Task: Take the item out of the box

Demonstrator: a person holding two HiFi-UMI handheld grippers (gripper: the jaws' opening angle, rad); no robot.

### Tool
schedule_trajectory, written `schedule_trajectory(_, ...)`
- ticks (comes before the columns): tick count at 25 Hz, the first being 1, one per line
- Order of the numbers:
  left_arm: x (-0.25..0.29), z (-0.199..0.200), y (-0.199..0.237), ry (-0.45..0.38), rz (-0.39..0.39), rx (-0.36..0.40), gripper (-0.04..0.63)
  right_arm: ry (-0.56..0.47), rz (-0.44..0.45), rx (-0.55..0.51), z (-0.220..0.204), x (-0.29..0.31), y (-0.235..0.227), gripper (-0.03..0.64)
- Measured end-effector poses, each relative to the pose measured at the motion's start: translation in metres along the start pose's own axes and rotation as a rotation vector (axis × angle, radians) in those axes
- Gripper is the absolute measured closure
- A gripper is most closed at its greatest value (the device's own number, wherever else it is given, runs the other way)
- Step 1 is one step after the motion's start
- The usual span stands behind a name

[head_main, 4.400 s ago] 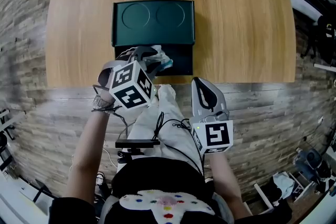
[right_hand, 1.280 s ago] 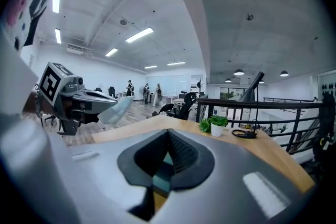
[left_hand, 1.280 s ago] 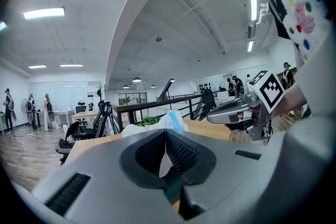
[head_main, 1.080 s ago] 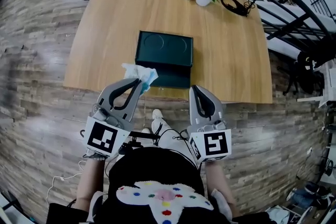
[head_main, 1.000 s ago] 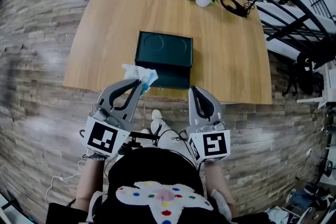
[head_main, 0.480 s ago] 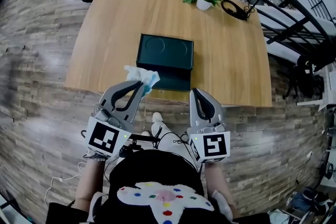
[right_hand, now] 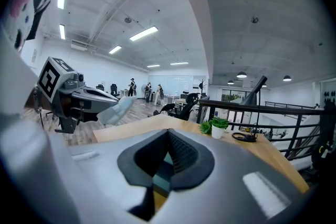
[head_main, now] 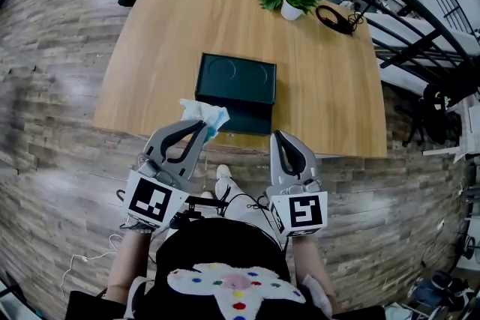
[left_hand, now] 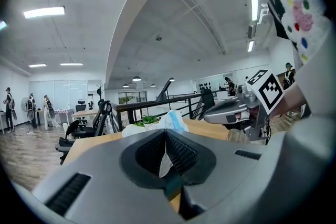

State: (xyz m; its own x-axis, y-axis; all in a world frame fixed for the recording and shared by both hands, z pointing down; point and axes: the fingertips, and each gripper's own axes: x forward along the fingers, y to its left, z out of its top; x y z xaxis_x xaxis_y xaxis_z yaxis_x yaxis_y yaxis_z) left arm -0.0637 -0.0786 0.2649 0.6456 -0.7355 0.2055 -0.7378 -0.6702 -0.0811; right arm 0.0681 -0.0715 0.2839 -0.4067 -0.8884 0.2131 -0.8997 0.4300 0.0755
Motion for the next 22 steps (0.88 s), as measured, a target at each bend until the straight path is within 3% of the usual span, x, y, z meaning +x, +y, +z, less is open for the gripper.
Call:
schedule_trajectory(11, 0.0012, -0.0005, 0.0002, 0.007, -0.010, 0.046, 0.589, 0.005, 0.002, 0.005, 0.0006, 0.0051, 0.0036, 0.609)
schedule_trajectory(22, 0.0001, 0.0003, -0.0008, 0.009, -0.005, 0.045, 0.589, 0.009, 0.008, 0.004, -0.0008, 0.0047, 0.0052, 0.609)
